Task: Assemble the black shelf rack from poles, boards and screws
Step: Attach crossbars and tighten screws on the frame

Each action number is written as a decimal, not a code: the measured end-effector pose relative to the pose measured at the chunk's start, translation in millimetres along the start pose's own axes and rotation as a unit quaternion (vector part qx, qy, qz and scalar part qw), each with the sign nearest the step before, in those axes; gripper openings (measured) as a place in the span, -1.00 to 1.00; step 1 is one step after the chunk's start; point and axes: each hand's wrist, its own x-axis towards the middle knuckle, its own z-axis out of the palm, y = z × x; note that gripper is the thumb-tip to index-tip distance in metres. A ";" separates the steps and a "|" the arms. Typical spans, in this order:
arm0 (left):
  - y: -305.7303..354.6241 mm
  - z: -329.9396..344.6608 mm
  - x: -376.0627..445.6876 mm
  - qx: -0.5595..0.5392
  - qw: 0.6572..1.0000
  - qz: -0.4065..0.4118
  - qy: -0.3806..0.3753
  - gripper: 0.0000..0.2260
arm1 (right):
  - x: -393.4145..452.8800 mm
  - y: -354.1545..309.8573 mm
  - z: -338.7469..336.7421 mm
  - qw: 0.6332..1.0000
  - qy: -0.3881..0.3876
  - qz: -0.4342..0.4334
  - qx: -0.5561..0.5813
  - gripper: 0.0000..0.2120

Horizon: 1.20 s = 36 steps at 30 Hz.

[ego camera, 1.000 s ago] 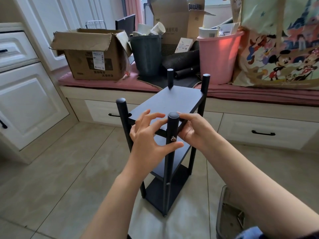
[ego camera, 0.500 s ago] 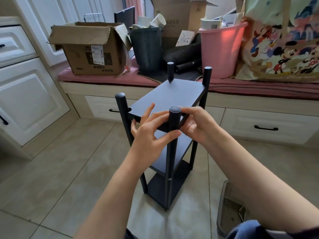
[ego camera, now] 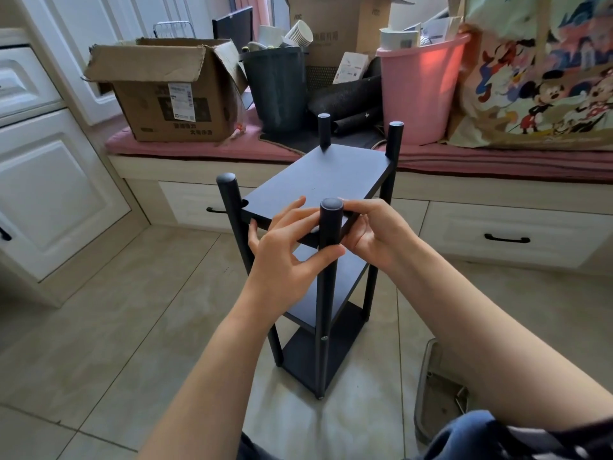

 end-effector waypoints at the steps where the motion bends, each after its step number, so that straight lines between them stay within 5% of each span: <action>1: -0.1 -0.6 0.3 0.004 1.000 0.002 0.000 -0.72 | 0.3 -0.4 1.0 1.000 0.009 0.001 0.001 -0.70; 15: -5.4 9.6 1.7 0.016 0.999 0.027 -0.007 -0.70 | 7.7 -5.4 -2.8 0.999 0.031 -0.016 0.011 -0.88; 36: -7.4 13.3 5.4 0.070 0.995 0.072 0.021 -0.69 | 1.3 -8.2 -2.7 0.999 0.045 -0.015 0.006 -0.88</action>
